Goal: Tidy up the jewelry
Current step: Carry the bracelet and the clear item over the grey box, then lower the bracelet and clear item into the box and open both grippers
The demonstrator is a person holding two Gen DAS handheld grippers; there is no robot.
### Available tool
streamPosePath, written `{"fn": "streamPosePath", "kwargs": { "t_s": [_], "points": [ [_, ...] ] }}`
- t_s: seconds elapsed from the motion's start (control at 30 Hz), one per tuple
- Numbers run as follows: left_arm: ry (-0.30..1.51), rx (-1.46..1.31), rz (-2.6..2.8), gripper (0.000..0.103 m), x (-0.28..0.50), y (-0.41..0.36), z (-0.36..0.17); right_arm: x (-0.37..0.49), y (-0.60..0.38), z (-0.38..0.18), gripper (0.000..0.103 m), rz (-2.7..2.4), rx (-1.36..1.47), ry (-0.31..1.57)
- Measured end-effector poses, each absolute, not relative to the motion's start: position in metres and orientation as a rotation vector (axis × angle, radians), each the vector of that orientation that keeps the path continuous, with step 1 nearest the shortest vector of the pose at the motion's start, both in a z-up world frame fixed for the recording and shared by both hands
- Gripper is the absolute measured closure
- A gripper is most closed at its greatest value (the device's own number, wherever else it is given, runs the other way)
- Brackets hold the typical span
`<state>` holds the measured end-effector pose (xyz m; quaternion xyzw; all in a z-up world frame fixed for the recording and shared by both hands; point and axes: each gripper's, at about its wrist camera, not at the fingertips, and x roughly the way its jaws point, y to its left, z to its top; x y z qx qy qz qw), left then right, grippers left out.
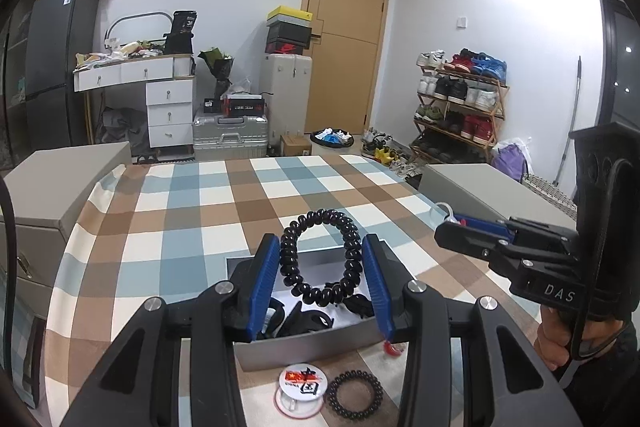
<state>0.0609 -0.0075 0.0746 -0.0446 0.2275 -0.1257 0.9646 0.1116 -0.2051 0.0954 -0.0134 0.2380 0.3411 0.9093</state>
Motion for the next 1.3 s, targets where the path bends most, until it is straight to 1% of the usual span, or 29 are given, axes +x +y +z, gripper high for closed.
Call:
{"fn": "streamPosePath", "kwargs": {
  "t_s": [0.4,1.3],
  "points": [
    [0.523,-0.085,-0.212,0.066,0.081,-0.005,0.052,0.133,-0.199,0.066,0.080,0.710,0.023,0.583],
    [0.602,-0.040,-0.211,0.066,0.088,-0.019,0.032,0.138,-0.195,0.047,0.080,0.694,-0.003,0.637]
  ]
}}
